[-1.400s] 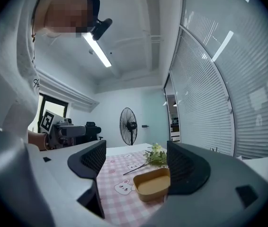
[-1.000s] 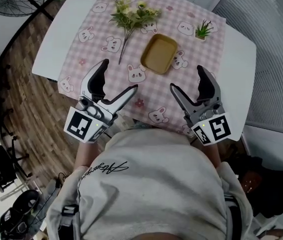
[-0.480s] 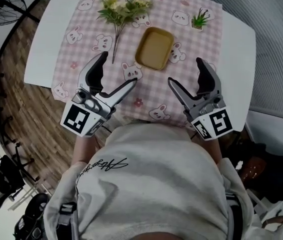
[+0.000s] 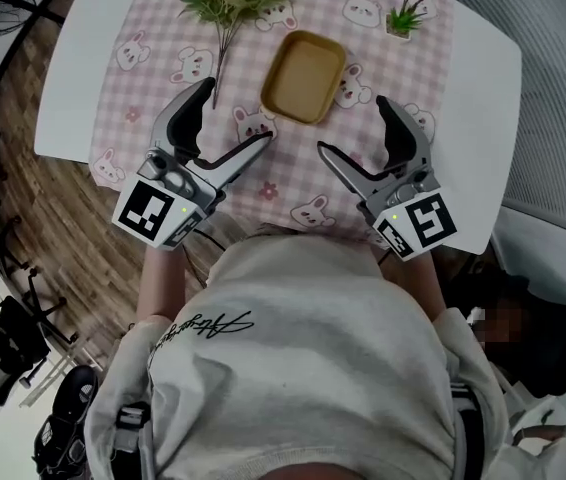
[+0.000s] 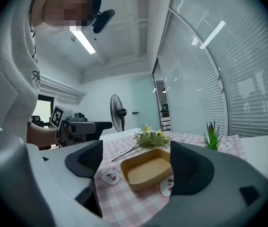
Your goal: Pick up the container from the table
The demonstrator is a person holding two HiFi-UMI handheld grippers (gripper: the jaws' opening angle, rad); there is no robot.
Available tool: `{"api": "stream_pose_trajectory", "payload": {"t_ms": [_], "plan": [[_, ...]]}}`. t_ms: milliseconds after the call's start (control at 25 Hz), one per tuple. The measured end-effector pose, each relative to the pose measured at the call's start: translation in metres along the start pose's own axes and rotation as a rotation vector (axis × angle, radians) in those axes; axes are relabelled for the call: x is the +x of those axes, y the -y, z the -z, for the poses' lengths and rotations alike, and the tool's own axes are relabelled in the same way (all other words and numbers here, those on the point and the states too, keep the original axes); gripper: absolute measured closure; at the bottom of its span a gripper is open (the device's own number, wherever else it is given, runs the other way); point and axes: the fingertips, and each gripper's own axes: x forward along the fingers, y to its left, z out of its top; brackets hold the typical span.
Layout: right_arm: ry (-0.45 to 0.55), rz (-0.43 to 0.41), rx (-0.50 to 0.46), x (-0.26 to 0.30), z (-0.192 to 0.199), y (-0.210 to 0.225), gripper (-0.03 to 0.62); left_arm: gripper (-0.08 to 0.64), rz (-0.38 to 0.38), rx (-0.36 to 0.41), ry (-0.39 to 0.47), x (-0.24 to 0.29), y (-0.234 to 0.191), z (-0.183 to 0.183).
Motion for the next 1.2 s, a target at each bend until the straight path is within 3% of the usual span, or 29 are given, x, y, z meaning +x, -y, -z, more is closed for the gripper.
{"api": "stream_pose_trajectory", "payload": {"t_ms": [240, 440, 920, 1200], "plan": [[-0.099, -0.017, -0.042, 0.018, 0.035, 0.001, 0.153, 0.155, 0.039, 0.034, -0.091, 0.012, -0.001, 0.035], [-0.168, -0.019, -0.065, 0.028, 0.063, 0.005, 0.152, 0.143, 0.106, 0.155, -0.221, 0.022, 0.011, 0.072], [-0.323, -0.007, -0.181, 0.047, 0.106, 0.011, 0.149, 0.140, 0.112, 0.169, -0.368, 0.041, -0.003, 0.128], [-0.343, 0.002, -0.101, 0.058, 0.113, 0.017, 0.158, 0.143, 0.126, 0.193, -0.472, 0.050, -0.011, 0.147]]}}
